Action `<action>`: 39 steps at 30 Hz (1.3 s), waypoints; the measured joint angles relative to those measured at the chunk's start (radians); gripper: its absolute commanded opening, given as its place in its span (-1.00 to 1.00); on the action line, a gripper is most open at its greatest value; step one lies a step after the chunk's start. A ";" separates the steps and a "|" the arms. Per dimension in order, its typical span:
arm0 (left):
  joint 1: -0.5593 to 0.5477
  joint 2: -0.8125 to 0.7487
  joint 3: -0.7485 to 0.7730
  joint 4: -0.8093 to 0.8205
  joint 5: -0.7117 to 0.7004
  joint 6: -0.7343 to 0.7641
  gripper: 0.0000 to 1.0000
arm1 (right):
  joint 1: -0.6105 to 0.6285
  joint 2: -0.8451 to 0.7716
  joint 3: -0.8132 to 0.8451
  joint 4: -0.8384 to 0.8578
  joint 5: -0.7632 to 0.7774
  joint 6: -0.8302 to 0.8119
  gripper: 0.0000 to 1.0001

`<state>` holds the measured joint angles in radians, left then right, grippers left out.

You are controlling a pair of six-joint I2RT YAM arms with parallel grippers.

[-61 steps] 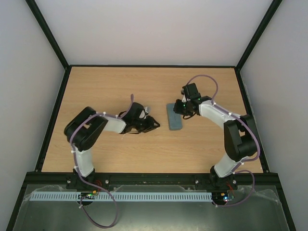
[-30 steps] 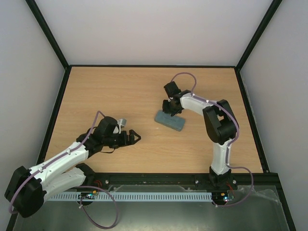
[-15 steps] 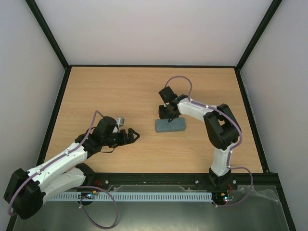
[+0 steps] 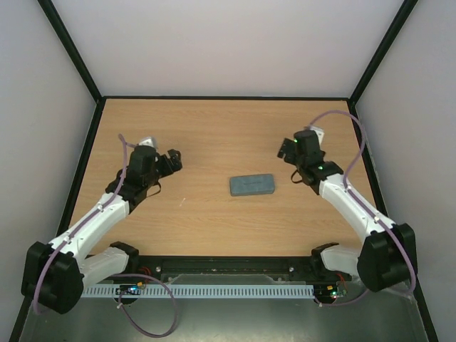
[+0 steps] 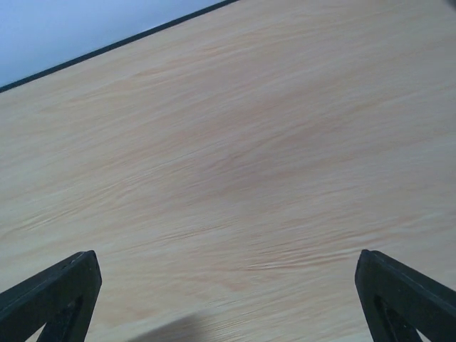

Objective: Organize the sunglasses
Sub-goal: Reset both arms

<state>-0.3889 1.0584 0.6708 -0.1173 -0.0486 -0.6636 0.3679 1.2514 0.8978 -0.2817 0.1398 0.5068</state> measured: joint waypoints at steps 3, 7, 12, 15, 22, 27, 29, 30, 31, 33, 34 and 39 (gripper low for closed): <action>0.070 0.012 -0.037 0.080 -0.075 0.032 0.98 | -0.081 -0.054 -0.093 0.064 0.057 -0.005 0.97; 0.147 0.065 -0.076 0.168 -0.155 0.078 0.98 | -0.154 -0.087 -0.237 0.199 0.138 -0.023 0.97; 0.214 0.169 -0.078 0.242 -0.183 0.146 0.98 | -0.199 -0.095 -0.348 0.400 0.236 -0.072 0.97; 0.232 0.190 -0.110 0.314 -0.199 0.206 0.98 | -0.233 -0.066 -0.385 0.537 0.286 -0.100 0.97; 0.268 0.164 -0.243 0.506 -0.222 0.320 0.99 | -0.311 0.034 -0.494 0.832 0.354 -0.144 0.97; 0.315 0.193 -0.243 0.624 -0.226 0.364 0.99 | -0.312 0.127 -0.542 1.026 0.365 -0.168 0.97; 0.335 0.216 -0.245 0.679 -0.222 0.389 0.99 | -0.312 0.150 -0.560 1.079 0.365 -0.173 0.97; 0.344 0.233 -0.248 0.717 -0.221 0.402 0.99 | -0.312 0.159 -0.568 1.106 0.365 -0.177 0.97; 0.353 0.250 -0.254 0.752 -0.218 0.411 0.99 | -0.312 0.169 -0.577 1.143 0.365 -0.182 0.97; 0.372 0.294 -0.274 0.822 -0.205 0.420 0.99 | -0.312 0.192 -0.600 1.221 0.363 -0.193 0.97; 0.383 0.320 -0.283 0.849 -0.194 0.422 0.99 | -0.312 0.206 -0.602 1.237 0.359 -0.201 0.97; 0.412 0.405 -0.286 0.897 -0.158 0.451 0.99 | -0.312 0.214 -0.613 1.310 0.329 -0.224 0.97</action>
<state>0.0235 1.4631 0.3843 0.7799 -0.2062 -0.2123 0.0563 1.4651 0.2844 1.0279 0.4686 0.2829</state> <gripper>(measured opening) 0.994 0.986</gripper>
